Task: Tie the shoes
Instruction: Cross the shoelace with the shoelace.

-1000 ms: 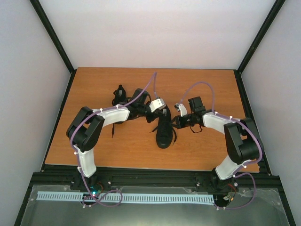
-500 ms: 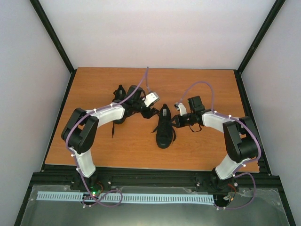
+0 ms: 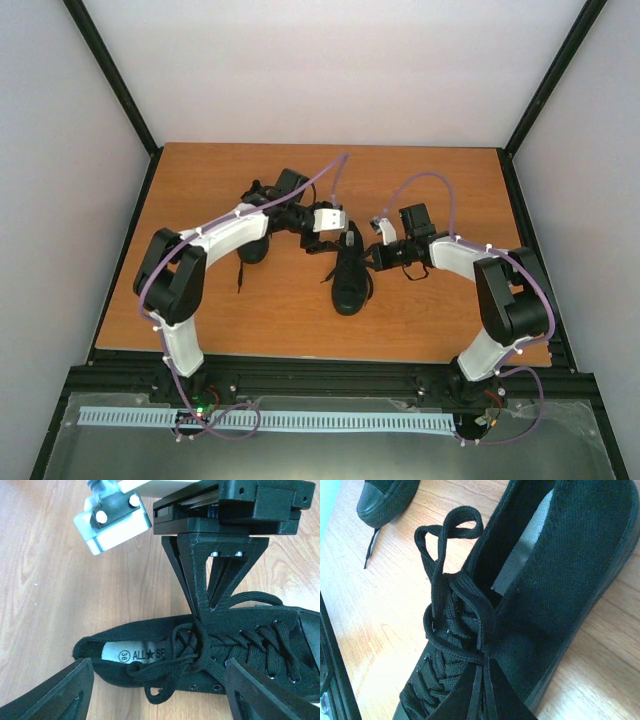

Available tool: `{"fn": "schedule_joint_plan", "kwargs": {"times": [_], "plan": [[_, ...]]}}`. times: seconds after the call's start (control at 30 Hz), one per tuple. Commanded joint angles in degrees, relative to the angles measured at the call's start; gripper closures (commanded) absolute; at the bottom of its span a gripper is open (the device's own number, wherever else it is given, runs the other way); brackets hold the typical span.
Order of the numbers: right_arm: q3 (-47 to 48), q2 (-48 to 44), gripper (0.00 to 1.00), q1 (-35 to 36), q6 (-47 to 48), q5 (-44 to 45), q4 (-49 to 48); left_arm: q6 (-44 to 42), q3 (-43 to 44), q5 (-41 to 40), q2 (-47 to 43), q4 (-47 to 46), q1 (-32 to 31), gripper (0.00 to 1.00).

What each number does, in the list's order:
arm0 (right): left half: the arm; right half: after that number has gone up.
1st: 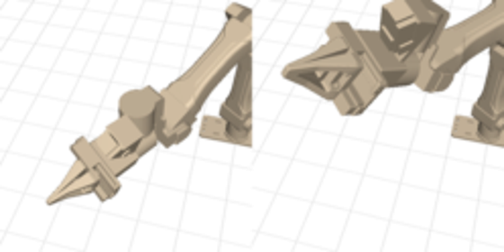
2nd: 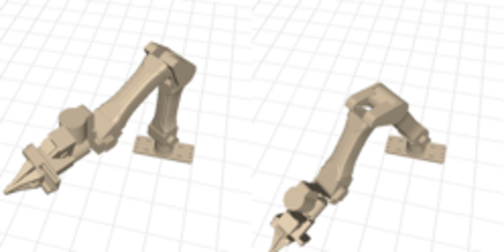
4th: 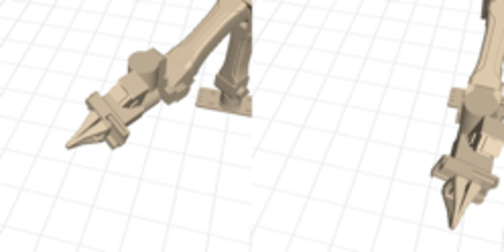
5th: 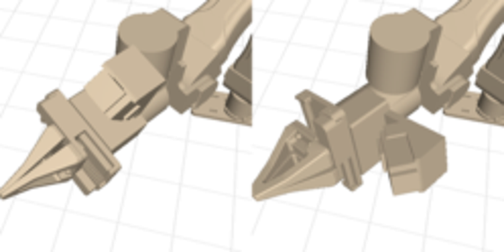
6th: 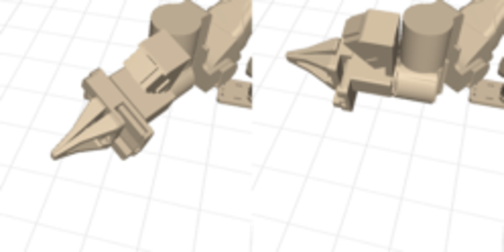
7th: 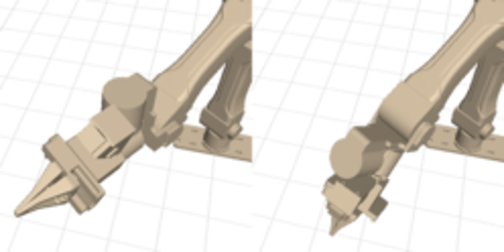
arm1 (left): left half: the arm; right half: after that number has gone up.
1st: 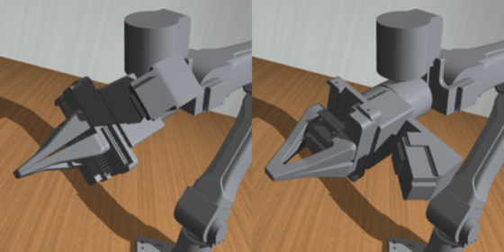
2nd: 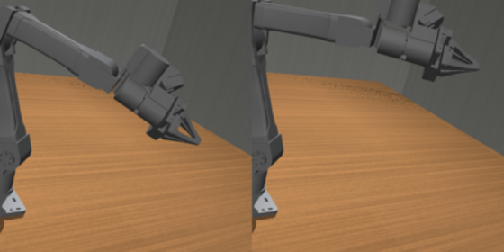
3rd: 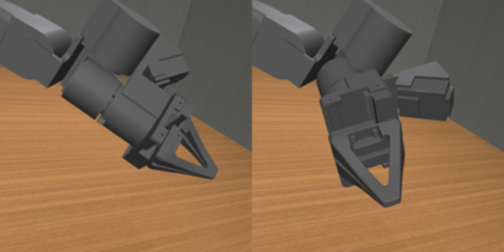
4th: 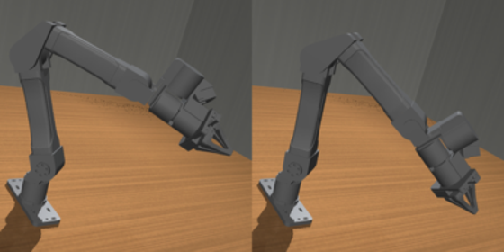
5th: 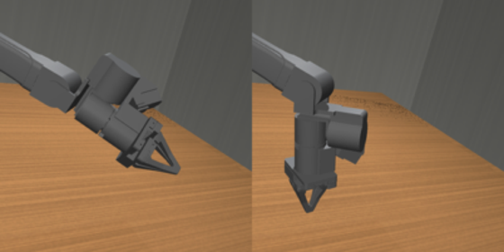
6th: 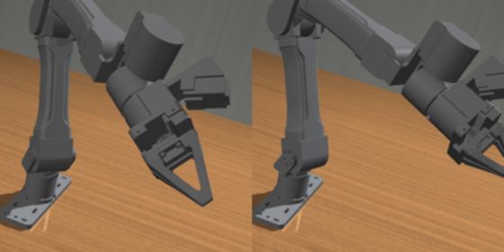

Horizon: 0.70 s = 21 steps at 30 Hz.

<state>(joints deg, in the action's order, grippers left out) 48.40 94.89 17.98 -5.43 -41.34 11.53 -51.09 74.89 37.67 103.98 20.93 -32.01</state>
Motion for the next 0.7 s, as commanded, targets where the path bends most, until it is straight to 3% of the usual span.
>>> {"fn": "schedule_joint_plan", "kwargs": {"times": [0.0, 0.1, 0.27, 0.57, 0.67], "plan": [[1.2, -0.6, 0.97, -0.2, -0.4, -0.3, -2.1, -0.5, 4.8, 2.1, 5.0, 8.5, -1.4, 0.28], [1.5, -0.6, 0.97, -0.2, -0.3, -0.2, -2.1, 5.2, 5.0, -0.1, 6.7, 4.0, -1.9, 0.34], [2.2, -0.2, 0.97, -0.2, 0.1, -0.1, -1.6, 8.0, 4.3, -2.6, 7.5, -0.9, -2.4, 0.36], [2.2, -0.8, 0.97, -0.2, 0.5, -1.0, -0.9, 7.8, 1.5, -3.7, 8.3, -4.9, -2.8, 0.47], [2.0, -1.3, 0.86, -0.2, 1.2, -0.7, 0.1, 7.3, 0.3, -4.1, 8.2, -5.5, -2.9, 0.47]]}}
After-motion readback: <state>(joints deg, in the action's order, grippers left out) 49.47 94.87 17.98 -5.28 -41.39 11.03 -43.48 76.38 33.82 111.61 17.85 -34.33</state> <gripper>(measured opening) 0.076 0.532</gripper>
